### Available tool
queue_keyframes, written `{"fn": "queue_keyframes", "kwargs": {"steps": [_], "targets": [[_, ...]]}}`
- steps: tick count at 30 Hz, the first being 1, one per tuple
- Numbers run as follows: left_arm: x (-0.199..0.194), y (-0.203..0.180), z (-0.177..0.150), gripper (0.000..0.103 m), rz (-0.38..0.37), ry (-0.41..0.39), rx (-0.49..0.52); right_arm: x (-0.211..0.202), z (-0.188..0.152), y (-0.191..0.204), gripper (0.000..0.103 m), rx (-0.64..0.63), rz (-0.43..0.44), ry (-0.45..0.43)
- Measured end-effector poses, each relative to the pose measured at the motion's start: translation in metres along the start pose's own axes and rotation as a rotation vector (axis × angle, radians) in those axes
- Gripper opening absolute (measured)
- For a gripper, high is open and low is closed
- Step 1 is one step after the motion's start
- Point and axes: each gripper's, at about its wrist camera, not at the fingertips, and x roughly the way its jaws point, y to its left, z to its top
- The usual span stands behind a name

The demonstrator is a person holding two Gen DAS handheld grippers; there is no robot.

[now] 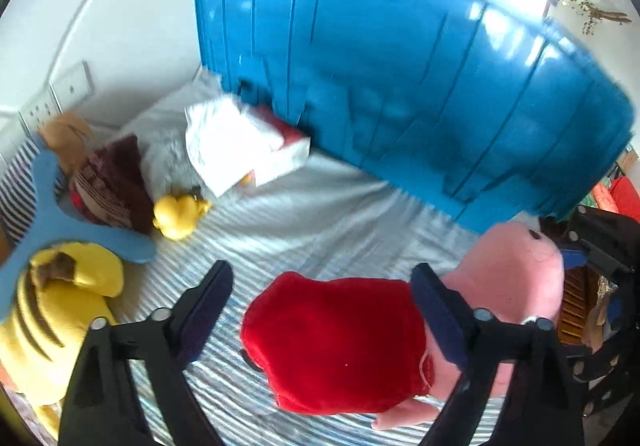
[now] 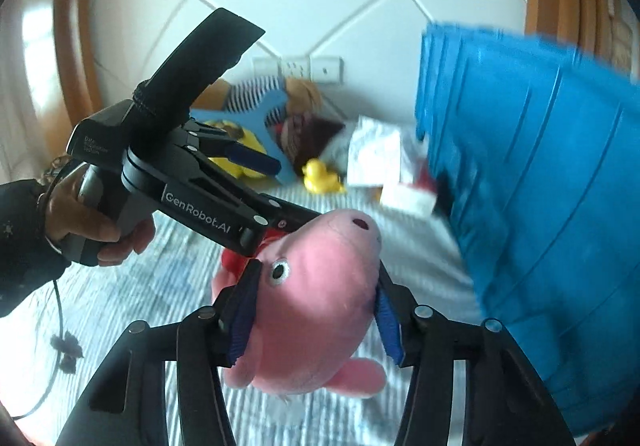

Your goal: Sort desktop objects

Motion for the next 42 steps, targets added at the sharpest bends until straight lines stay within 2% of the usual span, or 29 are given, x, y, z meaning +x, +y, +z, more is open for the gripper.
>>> {"fn": "queue_keyframes", "kwargs": {"steps": [4,6,10,15,19,24,27,32,39,42], "targets": [[-0.032,-0.005,-0.002,0.085,0.007,-0.029,0.011,-0.036,0.013,0.008,0.05,-0.063,-0.004,-0.039],[-0.042,-0.005,0.004,0.082,0.006,-0.044,0.008,-0.051,0.018,0.012,0.05,-0.09,-0.011,-0.053],[-0.062,-0.019,0.022,0.081,0.006,-0.082,0.003,-0.071,0.032,0.013,0.049,-0.14,-0.025,-0.078],[-0.037,-0.026,0.009,0.073,-0.046,-0.036,-0.015,-0.088,0.048,0.009,0.049,-0.179,-0.042,-0.089],[-0.016,-0.031,-0.002,0.073,-0.088,0.001,-0.03,-0.085,0.045,0.005,0.049,-0.186,-0.04,-0.068],[0.009,-0.038,-0.015,0.073,-0.141,0.048,-0.048,-0.065,0.024,-0.003,0.048,-0.152,-0.023,-0.003],[0.025,-0.043,-0.023,0.073,-0.172,0.075,-0.059,-0.053,0.014,-0.008,0.04,-0.138,-0.014,0.04],[0.06,-0.058,-0.035,0.073,-0.195,0.104,-0.089,-0.04,-0.002,-0.014,0.035,-0.12,-0.04,0.11],[0.109,-0.081,-0.052,0.073,-0.225,0.143,-0.132,-0.048,-0.011,-0.027,0.035,-0.046,-0.037,0.132],[0.12,-0.085,-0.052,0.073,-0.177,0.145,-0.15,-0.049,-0.012,-0.029,0.035,-0.032,-0.066,0.141]]}}
